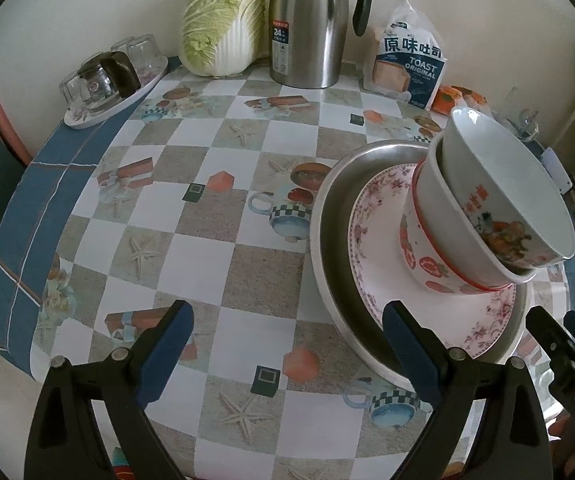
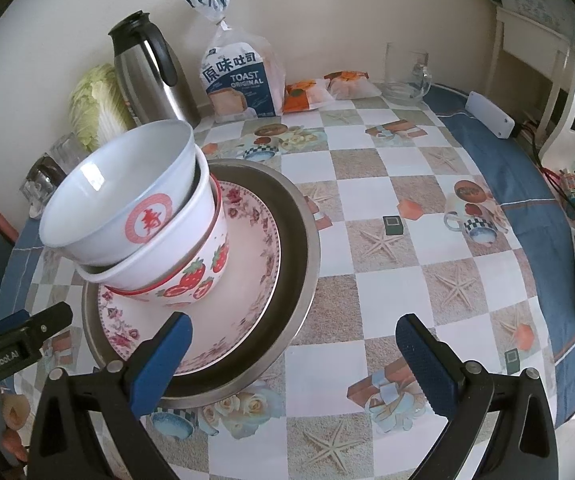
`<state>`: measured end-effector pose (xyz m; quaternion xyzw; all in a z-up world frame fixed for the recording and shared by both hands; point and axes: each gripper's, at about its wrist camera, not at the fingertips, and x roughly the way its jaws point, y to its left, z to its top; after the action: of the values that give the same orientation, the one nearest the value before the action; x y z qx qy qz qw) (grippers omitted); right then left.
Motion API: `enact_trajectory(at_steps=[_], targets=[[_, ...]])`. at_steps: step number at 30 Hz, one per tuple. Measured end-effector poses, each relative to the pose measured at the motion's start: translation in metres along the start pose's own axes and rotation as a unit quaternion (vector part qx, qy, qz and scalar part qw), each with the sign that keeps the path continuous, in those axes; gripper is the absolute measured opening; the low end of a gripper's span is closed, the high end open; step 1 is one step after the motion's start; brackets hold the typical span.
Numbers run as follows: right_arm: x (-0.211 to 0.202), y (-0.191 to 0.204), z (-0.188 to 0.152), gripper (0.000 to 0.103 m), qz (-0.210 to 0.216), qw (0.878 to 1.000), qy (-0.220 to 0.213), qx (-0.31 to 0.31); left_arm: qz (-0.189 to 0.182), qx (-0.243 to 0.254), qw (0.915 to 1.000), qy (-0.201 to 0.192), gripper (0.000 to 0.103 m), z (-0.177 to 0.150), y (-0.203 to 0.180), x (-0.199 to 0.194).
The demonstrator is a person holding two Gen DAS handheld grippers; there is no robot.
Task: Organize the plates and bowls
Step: 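Withdraw both tools up and away from the stacked dishes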
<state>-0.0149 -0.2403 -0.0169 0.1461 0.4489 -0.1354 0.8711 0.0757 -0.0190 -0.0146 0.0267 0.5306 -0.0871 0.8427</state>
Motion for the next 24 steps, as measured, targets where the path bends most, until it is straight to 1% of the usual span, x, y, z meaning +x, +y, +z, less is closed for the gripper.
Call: enact_trajectory(at_steps=[24], targets=[[0.0016,0.0024,-0.0009,0.103,0.001,1.0,0.006,-0.008,0.008,-0.005,0.9999,-0.007,0.096,0.0004,0.0027,-0.0019]])
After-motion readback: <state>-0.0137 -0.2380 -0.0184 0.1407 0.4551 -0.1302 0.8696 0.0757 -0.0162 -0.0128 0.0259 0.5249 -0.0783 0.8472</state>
